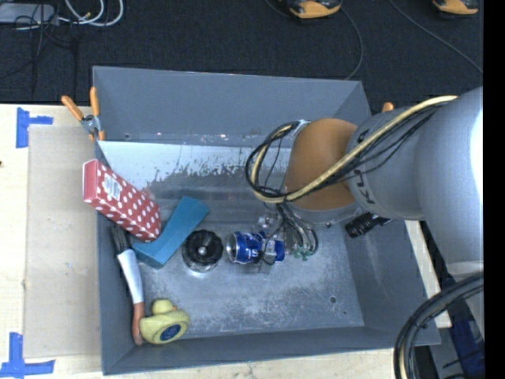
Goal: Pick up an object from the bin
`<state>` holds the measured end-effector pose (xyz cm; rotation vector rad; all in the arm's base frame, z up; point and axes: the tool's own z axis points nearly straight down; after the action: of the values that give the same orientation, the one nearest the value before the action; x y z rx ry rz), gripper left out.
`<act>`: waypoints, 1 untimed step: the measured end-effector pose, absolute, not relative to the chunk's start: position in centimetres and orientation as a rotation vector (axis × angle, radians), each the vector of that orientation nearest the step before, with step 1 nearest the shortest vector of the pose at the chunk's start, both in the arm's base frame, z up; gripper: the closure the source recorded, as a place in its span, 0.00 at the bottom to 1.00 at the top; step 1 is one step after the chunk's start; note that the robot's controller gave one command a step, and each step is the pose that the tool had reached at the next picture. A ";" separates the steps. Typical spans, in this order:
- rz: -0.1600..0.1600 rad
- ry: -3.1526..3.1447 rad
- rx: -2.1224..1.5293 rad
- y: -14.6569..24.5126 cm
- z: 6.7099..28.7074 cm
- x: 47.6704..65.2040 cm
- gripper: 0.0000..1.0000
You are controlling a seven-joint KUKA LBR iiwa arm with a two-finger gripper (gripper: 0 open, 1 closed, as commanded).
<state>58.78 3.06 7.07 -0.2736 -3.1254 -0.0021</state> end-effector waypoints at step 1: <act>-0.002 -3.125 -0.274 3.1 7.1 58.8 1.00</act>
Offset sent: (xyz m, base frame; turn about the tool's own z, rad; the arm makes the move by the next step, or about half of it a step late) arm 0.0000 0.0000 0.0384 0.0000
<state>58.78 3.06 7.07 -0.2738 -3.1253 -0.0022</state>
